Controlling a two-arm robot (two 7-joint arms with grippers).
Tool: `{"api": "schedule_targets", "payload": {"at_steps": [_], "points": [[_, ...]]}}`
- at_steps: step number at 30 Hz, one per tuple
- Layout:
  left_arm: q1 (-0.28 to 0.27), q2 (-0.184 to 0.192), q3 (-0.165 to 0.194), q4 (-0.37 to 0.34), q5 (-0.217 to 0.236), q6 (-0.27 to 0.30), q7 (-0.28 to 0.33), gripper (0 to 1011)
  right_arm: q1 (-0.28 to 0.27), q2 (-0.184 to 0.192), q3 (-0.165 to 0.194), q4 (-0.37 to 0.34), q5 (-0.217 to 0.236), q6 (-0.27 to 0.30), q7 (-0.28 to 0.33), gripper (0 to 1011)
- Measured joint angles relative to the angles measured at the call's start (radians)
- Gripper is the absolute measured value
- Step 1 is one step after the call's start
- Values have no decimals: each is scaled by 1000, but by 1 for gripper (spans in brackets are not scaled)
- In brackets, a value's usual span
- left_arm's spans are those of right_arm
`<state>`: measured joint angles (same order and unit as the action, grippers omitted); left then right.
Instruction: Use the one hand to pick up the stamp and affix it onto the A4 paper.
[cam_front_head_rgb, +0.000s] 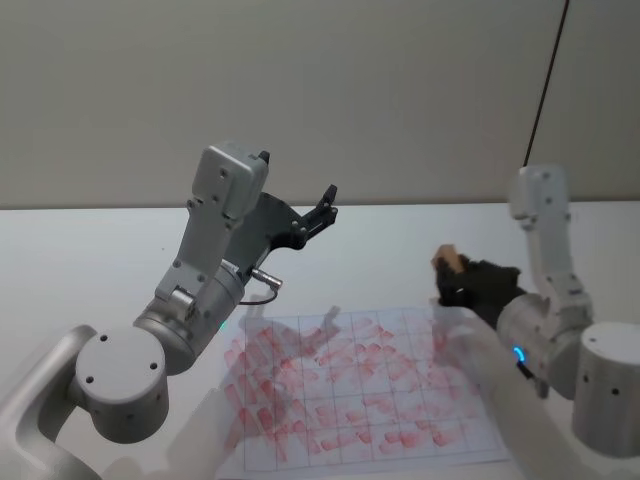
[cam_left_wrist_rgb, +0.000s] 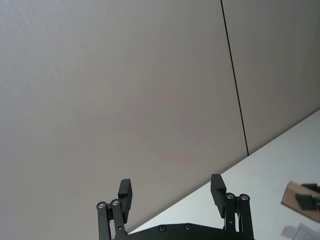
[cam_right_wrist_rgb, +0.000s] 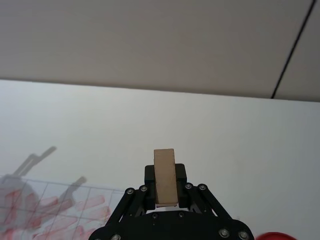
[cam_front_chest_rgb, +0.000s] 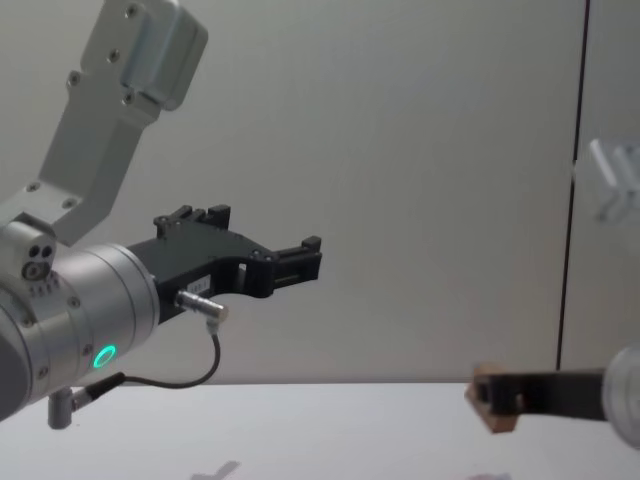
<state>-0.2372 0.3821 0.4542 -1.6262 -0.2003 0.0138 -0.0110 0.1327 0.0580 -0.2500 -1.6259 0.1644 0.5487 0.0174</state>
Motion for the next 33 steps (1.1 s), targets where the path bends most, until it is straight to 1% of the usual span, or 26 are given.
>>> {"api": "schedule_targets", "payload": {"at_steps": [1, 2, 4, 5, 6, 9, 12, 14, 15, 22, 33], "points": [[0, 0, 0, 0, 0, 0, 0, 1001, 8, -4, -5, 9, -4, 18, 15, 217], [0, 0, 0, 0, 0, 0, 0, 1001, 8, -4, -5, 9, -4, 18, 15, 217], [0, 0, 0, 0, 0, 0, 0, 1001, 21, -11, -13, 26, -12, 60, 45, 217], [0, 0, 0, 0, 0, 0, 0, 1001, 21, -11, -13, 26, -12, 60, 45, 217], [0, 0, 0, 0, 0, 0, 0, 1001, 28, -15, -16, 34, -16, 79, 57, 217], [0, 0, 0, 0, 0, 0, 0, 1001, 37, -20, -21, 48, -22, 108, 72, 217], [0, 0, 0, 0, 0, 0, 0, 1001, 48, -27, -27, 62, -32, 150, 88, 217], [0, 0, 0, 0, 0, 0, 0, 1001, 58, -32, -32, 77, -44, 188, 98, 217], [0, 0, 0, 0, 0, 0, 0, 1001, 58, -32, -32, 77, -44, 188, 98, 217], [0, 0, 0, 0, 0, 0, 0, 1001, 75, -41, -43, 101, -73, 257, 119, 217], [0, 0, 0, 0, 0, 0, 0, 1001, 95, -47, -53, 122, -112, 301, 150, 217]]}}
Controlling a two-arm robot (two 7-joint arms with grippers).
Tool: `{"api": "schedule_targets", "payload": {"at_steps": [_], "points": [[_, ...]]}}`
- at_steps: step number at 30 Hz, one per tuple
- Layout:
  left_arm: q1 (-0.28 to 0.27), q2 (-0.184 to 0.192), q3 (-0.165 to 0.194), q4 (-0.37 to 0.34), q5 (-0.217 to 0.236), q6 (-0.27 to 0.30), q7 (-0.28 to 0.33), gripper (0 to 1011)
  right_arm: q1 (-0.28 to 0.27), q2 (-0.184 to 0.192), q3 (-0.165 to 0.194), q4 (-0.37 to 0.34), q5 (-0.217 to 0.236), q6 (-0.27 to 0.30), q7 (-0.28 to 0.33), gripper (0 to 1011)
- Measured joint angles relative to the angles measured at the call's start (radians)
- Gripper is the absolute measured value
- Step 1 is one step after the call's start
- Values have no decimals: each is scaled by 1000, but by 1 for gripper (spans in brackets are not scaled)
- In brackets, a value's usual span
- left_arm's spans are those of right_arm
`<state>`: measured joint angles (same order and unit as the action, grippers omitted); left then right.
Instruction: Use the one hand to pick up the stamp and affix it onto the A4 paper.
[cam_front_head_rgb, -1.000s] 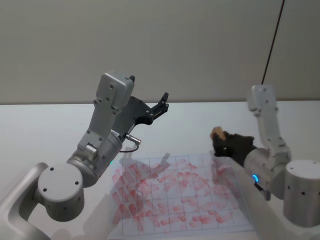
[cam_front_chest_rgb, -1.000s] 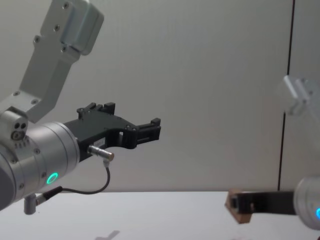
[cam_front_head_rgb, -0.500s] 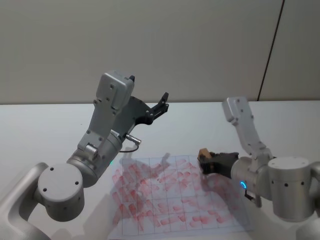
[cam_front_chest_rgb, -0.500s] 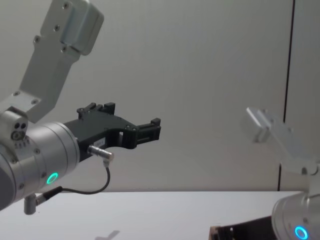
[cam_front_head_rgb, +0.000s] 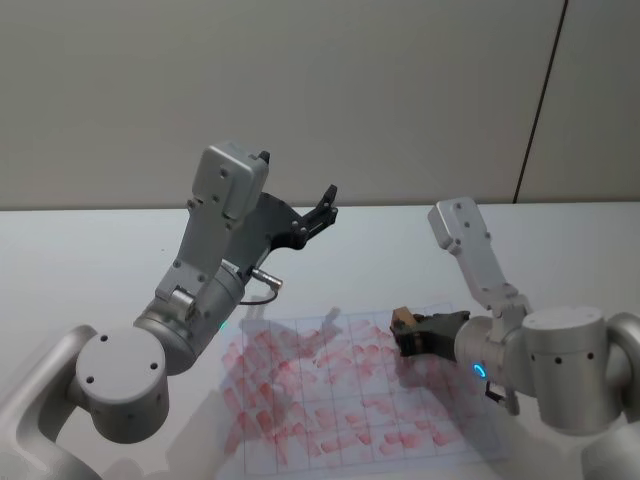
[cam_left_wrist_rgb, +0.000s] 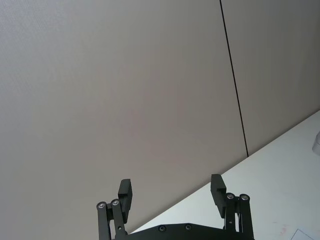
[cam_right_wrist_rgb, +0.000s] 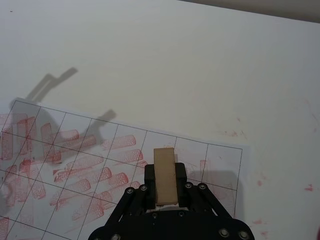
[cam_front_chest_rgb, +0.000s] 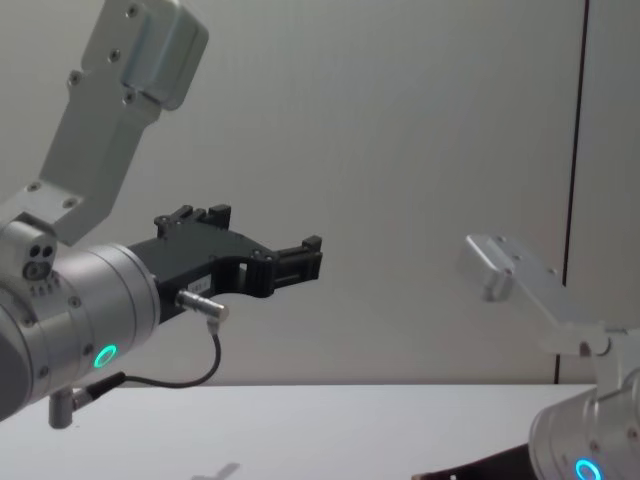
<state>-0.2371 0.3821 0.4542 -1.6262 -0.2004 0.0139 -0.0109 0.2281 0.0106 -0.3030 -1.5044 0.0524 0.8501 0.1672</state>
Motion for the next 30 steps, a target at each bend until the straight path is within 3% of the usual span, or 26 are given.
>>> {"api": "schedule_targets", "payload": {"at_steps": [22, 30], "points": [[0, 0, 0, 0, 0, 0, 0, 1001, 39, -12, -24, 30, -83, 34, 78, 217], [0, 0, 0, 0, 0, 0, 0, 1001, 45, -12, -24, 0, -102, 20, 82, 217]]}}
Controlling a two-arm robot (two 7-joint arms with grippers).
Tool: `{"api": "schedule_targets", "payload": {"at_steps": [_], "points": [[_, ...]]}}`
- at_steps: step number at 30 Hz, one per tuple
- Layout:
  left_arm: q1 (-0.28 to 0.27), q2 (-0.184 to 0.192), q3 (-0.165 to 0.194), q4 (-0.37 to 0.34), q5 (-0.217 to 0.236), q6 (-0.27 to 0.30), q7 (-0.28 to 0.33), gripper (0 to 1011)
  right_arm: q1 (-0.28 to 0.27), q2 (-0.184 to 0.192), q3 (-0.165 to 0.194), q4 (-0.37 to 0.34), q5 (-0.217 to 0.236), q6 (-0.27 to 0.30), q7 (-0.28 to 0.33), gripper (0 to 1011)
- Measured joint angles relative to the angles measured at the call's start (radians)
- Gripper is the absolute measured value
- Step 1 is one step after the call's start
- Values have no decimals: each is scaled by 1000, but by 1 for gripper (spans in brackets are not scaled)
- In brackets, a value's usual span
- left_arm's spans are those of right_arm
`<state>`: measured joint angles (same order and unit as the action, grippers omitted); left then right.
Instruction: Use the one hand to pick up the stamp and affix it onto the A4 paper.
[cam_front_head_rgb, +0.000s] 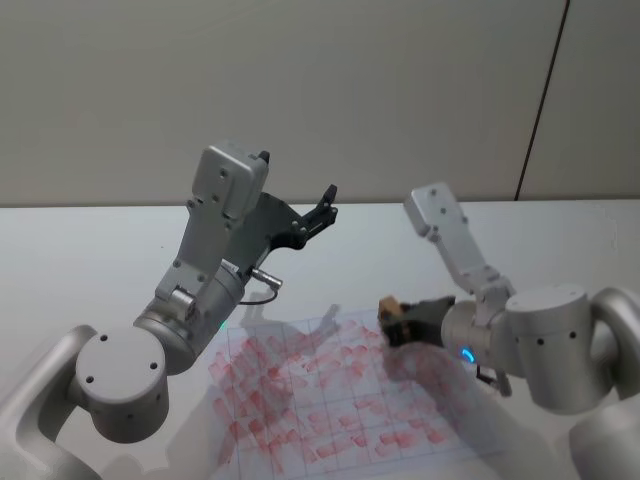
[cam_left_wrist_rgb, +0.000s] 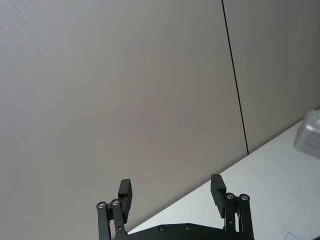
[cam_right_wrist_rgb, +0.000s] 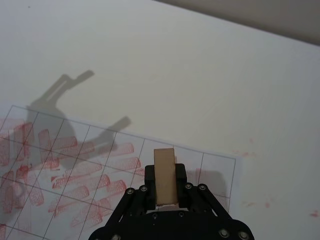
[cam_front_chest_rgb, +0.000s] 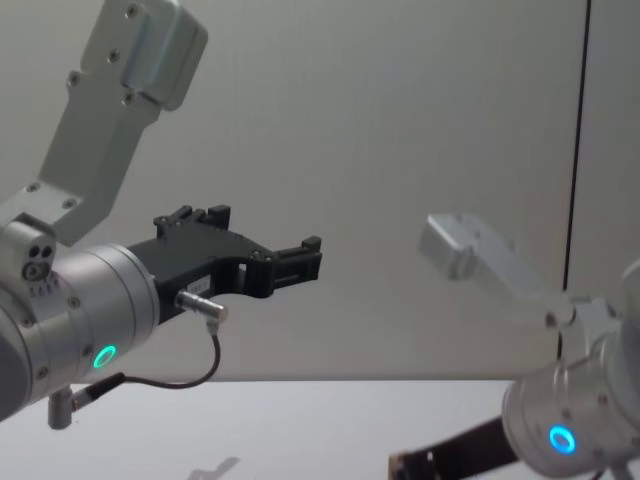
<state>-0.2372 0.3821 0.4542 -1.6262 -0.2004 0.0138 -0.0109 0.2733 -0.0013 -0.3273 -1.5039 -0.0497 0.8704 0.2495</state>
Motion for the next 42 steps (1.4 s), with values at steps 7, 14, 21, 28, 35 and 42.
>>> {"api": "schedule_targets", "payload": {"at_steps": [7, 14, 21, 28, 35, 42], "points": [[0, 0, 0, 0, 0, 0, 0, 1001, 5, 6, 16, -54, -6, -11, -21, 217], [0, 0, 0, 0, 0, 0, 0, 1001, 2, 18, 41, -100, -6, -9, -49, 217], [0, 0, 0, 0, 0, 0, 0, 1001, -18, 39, 69, -133, 5, 3, -71, 217], [0, 0, 0, 0, 0, 0, 0, 1001, -54, 65, 95, -158, 19, 18, -87, 217], [0, 0, 0, 0, 0, 0, 0, 1001, -100, 93, 123, -185, 36, 26, -103, 216], [0, 0, 0, 0, 0, 0, 0, 1001, -139, 116, 149, -207, 47, 26, -123, 217]]}}
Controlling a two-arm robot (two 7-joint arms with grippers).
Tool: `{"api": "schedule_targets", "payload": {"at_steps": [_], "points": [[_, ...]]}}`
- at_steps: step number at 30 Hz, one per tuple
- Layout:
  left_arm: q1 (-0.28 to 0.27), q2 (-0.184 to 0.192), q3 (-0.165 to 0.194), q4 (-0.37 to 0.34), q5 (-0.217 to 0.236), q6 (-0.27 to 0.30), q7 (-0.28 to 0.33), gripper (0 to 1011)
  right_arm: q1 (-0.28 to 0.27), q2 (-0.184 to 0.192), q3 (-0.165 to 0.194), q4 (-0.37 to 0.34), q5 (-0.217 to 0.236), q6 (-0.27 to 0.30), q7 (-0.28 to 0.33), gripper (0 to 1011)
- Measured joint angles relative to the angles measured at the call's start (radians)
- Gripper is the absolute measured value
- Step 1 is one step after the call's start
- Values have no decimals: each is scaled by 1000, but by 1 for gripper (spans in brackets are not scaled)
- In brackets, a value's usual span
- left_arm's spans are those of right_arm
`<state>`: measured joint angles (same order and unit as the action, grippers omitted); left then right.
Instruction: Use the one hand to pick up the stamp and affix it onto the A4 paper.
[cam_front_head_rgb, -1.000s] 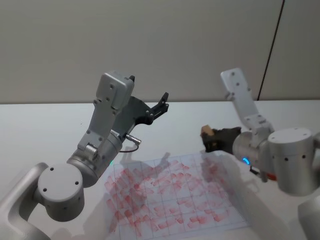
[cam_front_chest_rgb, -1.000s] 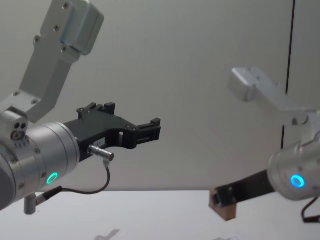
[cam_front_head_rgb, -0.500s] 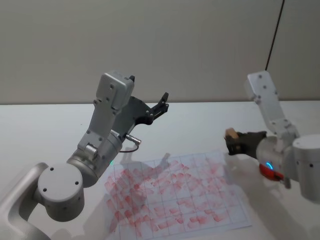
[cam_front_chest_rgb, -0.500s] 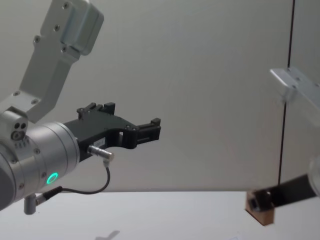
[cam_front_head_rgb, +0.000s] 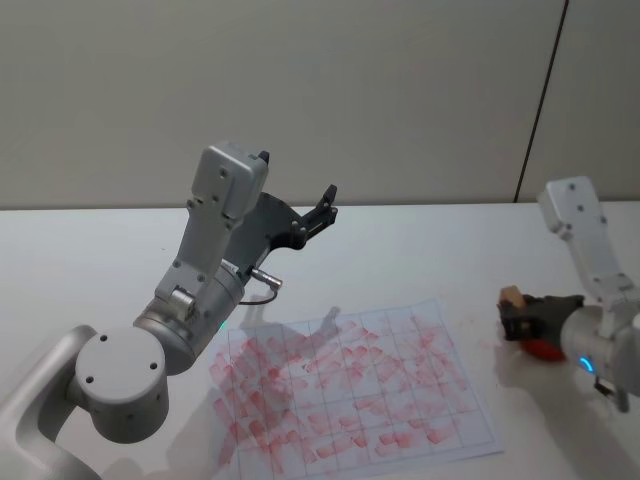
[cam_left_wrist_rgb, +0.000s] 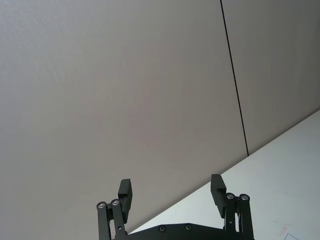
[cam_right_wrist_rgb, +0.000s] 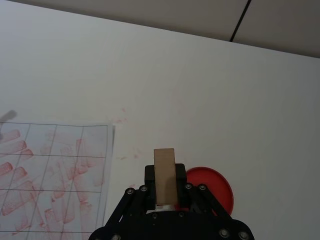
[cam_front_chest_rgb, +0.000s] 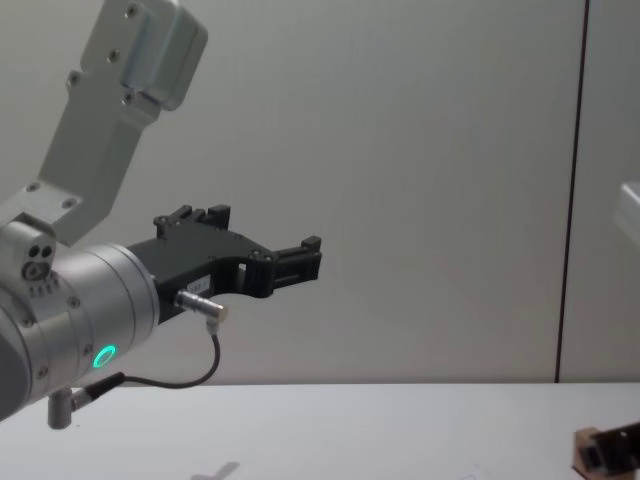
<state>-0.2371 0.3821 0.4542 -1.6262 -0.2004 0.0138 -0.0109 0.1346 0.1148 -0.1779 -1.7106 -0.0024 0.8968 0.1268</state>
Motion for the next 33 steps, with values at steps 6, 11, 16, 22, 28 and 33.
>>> {"api": "schedule_targets", "payload": {"at_steps": [6, 11, 16, 22, 28, 33], "points": [[0, 0, 0, 0, 0, 0, 0, 1001, -25, 16, 22, -13, 7, -9, -16, 217], [0, 0, 0, 0, 0, 0, 0, 1001, -41, 27, 40, -18, 13, -22, -26, 217], [0, 0, 0, 0, 0, 0, 0, 1001, -49, 34, 54, -14, 20, -42, -29, 217], [0, 0, 0, 0, 0, 0, 0, 1001, -50, 37, 63, 3, 25, -64, -25, 228], [0, 0, 0, 0, 0, 0, 0, 1001, -47, 38, 69, 28, 29, -92, -11, 415], [0, 0, 0, 0, 0, 0, 0, 1001, -45, 37, 71, 37, 29, -116, -3, 559]]}}
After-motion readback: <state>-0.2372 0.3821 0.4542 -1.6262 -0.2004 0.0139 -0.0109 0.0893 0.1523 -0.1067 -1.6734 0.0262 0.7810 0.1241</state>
